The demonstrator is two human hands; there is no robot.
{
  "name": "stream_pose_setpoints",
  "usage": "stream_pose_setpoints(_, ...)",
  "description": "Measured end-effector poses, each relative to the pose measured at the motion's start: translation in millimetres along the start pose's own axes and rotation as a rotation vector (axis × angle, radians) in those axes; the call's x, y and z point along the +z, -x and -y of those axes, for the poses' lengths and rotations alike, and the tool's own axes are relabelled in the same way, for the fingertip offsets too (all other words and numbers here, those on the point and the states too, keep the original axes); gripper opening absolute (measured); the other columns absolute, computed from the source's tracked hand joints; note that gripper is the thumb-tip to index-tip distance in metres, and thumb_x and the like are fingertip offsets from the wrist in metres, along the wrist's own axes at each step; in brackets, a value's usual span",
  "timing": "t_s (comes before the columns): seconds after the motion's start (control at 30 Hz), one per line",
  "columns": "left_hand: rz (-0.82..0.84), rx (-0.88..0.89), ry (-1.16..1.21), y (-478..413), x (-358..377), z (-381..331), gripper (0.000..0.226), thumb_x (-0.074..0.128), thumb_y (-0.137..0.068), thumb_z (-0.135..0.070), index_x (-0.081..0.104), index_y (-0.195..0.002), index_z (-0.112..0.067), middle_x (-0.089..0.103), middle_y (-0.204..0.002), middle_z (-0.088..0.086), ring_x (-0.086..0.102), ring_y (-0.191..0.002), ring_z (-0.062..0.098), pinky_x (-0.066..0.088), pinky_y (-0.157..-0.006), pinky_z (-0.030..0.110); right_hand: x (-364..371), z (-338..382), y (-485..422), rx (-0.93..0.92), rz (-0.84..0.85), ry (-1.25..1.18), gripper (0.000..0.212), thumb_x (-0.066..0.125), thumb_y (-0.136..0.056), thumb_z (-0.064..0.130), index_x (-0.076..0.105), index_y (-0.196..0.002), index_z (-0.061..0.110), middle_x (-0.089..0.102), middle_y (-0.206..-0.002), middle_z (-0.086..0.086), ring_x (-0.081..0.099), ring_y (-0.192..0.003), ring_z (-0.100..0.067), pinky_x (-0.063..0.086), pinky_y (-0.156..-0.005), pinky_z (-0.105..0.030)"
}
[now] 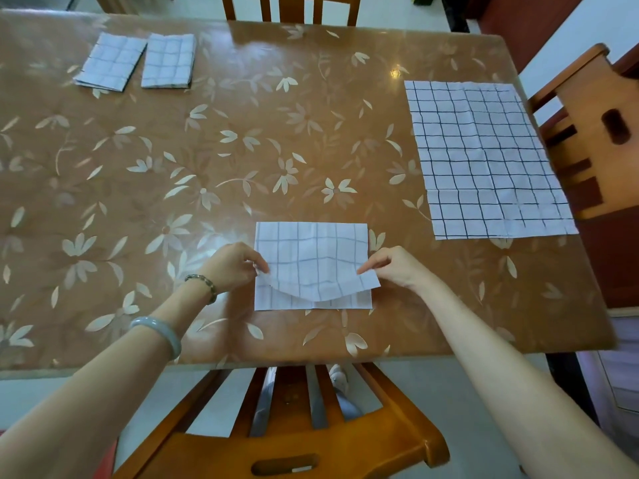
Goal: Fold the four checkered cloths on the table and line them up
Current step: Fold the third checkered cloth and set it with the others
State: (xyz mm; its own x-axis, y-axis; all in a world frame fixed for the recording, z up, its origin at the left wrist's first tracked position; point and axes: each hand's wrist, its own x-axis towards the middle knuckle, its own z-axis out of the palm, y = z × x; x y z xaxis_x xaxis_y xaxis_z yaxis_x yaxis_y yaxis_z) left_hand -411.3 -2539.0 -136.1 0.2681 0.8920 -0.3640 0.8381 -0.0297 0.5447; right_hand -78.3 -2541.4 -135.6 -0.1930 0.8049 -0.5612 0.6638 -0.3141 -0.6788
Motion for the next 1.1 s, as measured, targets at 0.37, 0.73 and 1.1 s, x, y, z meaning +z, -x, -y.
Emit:
stream_pose_setpoints(0.37,-0.028,0.113,-0.098,3.6,21.5,19.4,0.04,0.049,-0.079,0.01,0.074,-0.098,-0.015,0.07,-0.108,-0.001,0.05,-0.113,0.022,0.041,-0.093,0.027,17.7,-7.4,-1.3,0.026,-0.06,0.238,0.043,0.045,-0.089,-0.002,0.075,-0.088,0.029,0.057,-0.105,0.001,0.054,-0.097,-0.017,0.038,-0.079,-0.02)
stream_pose_setpoints(0.73,-0.043,0.223,-0.436,-4.4,44.4,25.7,0.094,0.029,-0.078,-0.074,0.018,-0.151,-0.015,0.012,-0.157,0.0,0.011,-0.146,0.021,0.007,-0.118,0.04,65.1,22.6,-7.6,-0.22,-0.168,0.594,0.056,0.049,-0.093,0.04,0.034,-0.146,0.025,0.014,-0.157,-0.012,0.008,-0.145,-0.03,0.008,-0.117,-0.044)
stream_pose_setpoints(1.1,0.037,0.127,-0.582,-20.4,56.7,28.5,0.125,0.004,-0.056,-0.095,-0.009,-0.151,-0.016,-0.007,-0.16,0.002,-0.01,-0.147,0.019,-0.023,-0.111,0.038,78.9,10.0,-34.3,-0.226,-0.01,0.736,0.079,0.049,-0.087,0.06,0.013,-0.151,0.032,-0.008,-0.16,-0.008,-0.012,-0.147,-0.027,-0.005,-0.117,-0.044)
